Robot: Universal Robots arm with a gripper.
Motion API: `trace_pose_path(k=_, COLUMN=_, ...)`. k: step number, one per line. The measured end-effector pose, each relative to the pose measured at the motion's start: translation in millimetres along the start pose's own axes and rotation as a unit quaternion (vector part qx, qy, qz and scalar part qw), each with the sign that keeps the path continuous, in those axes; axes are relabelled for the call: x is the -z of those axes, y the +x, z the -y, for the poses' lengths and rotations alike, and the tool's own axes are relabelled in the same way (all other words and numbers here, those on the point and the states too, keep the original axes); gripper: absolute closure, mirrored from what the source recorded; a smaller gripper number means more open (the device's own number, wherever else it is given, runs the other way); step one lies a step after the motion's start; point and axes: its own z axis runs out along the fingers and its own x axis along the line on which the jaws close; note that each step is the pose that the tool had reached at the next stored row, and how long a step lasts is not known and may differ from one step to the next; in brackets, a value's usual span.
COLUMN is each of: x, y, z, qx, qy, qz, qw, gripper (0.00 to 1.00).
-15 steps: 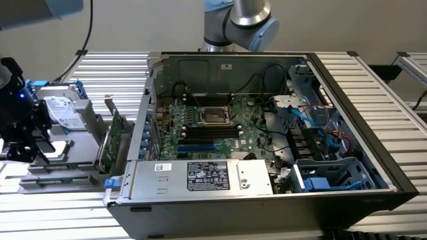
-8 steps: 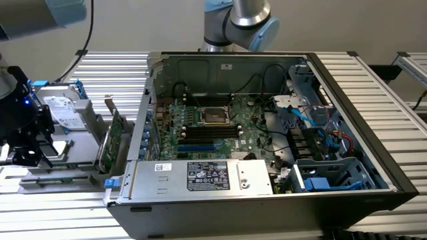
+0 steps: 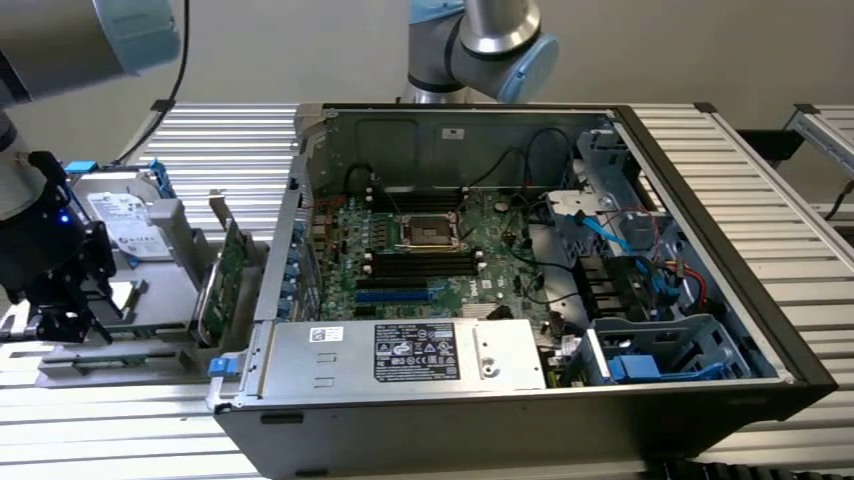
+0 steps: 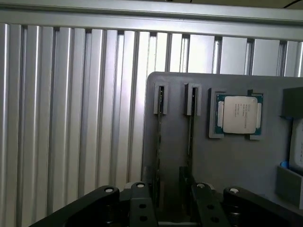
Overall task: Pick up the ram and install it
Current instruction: 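Pick up the ram and move it above insertion slot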
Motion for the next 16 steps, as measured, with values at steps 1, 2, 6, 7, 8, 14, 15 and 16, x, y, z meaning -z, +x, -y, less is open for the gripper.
trace_pose_path(k=1, x=-1.9, y=0.2, z=0.0, qx=0.000, qy=0.0001, qz=0.0000, qw=1.0000, gripper=0.64)
trace_pose_path(k=2, x=-3.8, y=0.4, z=0.1, qx=0.000, qy=0.0001, qz=0.0000, qw=1.0000, gripper=0.64)
trace_pose_path(k=6, x=-10.9, y=2.3, z=0.1, qx=0.001, qy=0.0000, qz=0.0000, qw=1.0000, gripper=0.64)
trace_pose_path(k=7, x=-12.7, y=2.9, z=0.1, qx=0.001, qy=0.0000, qz=0.0000, qw=1.0000, gripper=0.64)
trace_pose_path(k=8, x=-14.6, y=3.7, z=0.1, qx=0.001, qy=0.0001, qz=0.0000, qw=1.0000, gripper=0.64)
trace_pose_path(k=14, x=-25.7, y=8.5, z=0.1, qx=0.001, qy=0.0001, qz=0.0001, qw=1.0000, gripper=0.64)
trace_pose_path(k=15, x=-27.5, y=9.0, z=0.1, qx=0.002, qy=0.0001, qz=0.0000, qw=1.0000, gripper=0.64)
trace_pose_path(k=16, x=-29.3, y=9.3, z=0.2, qx=0.002, qy=0.0001, qz=0.0000, qw=1.0000, gripper=0.64)
